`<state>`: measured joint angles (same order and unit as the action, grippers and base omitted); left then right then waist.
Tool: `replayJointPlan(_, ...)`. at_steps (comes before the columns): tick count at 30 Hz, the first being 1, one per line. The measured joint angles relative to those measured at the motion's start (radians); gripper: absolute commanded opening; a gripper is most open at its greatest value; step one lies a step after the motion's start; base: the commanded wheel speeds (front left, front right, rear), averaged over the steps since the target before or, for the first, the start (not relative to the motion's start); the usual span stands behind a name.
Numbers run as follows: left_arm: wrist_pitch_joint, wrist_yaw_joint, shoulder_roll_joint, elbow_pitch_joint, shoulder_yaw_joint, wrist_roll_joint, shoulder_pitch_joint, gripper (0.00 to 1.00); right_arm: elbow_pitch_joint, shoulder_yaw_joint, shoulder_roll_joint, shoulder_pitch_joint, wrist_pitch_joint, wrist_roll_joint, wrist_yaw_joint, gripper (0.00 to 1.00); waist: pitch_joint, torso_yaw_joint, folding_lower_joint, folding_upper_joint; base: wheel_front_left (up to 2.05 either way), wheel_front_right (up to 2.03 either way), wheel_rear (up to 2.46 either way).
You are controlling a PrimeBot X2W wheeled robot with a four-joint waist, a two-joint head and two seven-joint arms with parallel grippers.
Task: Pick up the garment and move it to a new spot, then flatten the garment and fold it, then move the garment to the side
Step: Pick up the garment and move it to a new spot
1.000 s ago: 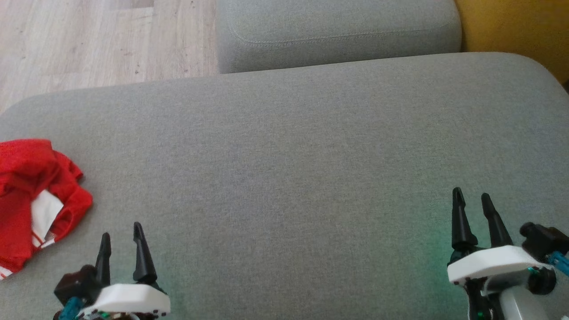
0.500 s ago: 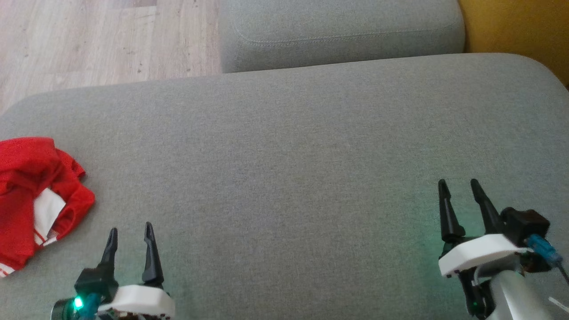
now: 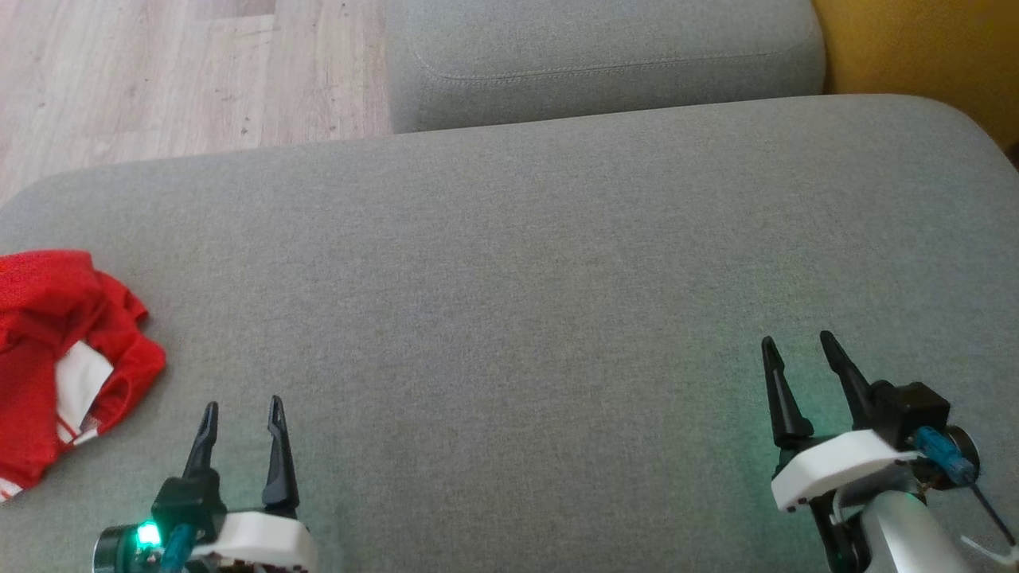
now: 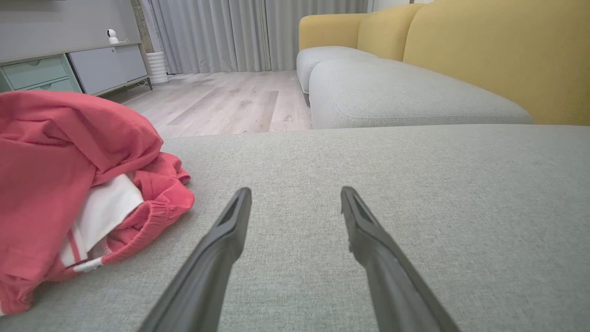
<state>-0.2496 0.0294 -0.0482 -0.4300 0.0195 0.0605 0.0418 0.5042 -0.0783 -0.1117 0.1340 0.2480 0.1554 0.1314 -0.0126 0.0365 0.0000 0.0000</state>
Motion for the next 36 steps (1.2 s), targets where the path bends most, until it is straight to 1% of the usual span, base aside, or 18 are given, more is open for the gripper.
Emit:
replayJointPlan(11, 0.0, -0.003, 0.001, 0.001, 0.002, 0.003, -0.001, 1.0, 0.005, -0.006, 0.0, 0.0, 0.0, 0.002, 0.0, 1.0, -0.002, -0.021, 0.0, 0.0, 0.0, 0.0, 0.0)
replayJointPlan(14, 0.0, -0.004, 0.002, 0.002, 0.003, 0.013, -0.004, 1.0, 0.005, -0.023, 0.002, -0.002, 0.0, 0.002, 0.0, 1.0, -0.002, -0.042, 0.0, 0.0, 0.0, 0.0, 0.0)
replayJointPlan(17, 0.0, -0.005, 0.002, 0.002, 0.003, 0.021, -0.012, 1.0, 0.005, -0.054, 0.005, -0.003, 0.0, 0.008, 0.0, 1.0, -0.002, -0.077, 0.0, 0.0, 0.0, 0.0, 0.0)
replayJointPlan(22, 0.0, -0.003, 0.002, 0.002, 0.003, 0.024, -0.032, 1.0, 0.004, -0.102, 0.013, -0.008, 0.0, 0.023, 0.0, 1.0, -0.001, -0.171, 0.0, 0.0, 0.0, 0.0, 0.0)
replayJointPlan(26, 0.0, -0.002, 0.003, 0.001, 0.008, 0.026, -0.045, 1.0, 0.005, -0.135, 0.024, -0.024, 0.0, 0.04, 0.0, 1.0, 0.0, -0.268, 0.0, 0.0, 0.0, 0.0, 0.0)
replayJointPlan(31, 0.0, -0.002, 0.0, -0.002, 0.042, 0.028, -0.066, 1.0, 0.009, -0.184, 0.036, -0.023, 0.0, 0.056, 0.0, 1.0, -0.001, -0.392, 0.0, 0.0, 0.0, 0.0, 0.0)
replayJointPlan(36, 0.0, 0.017, -0.006, -0.005, 0.069, 0.032, -0.072, 1.0, 0.023, -0.219, 0.039, -0.02, 0.0, 0.065, 0.0, 1.0, -0.007, -0.491, 0.0, 0.0, 0.0, 0.0, 0.0)
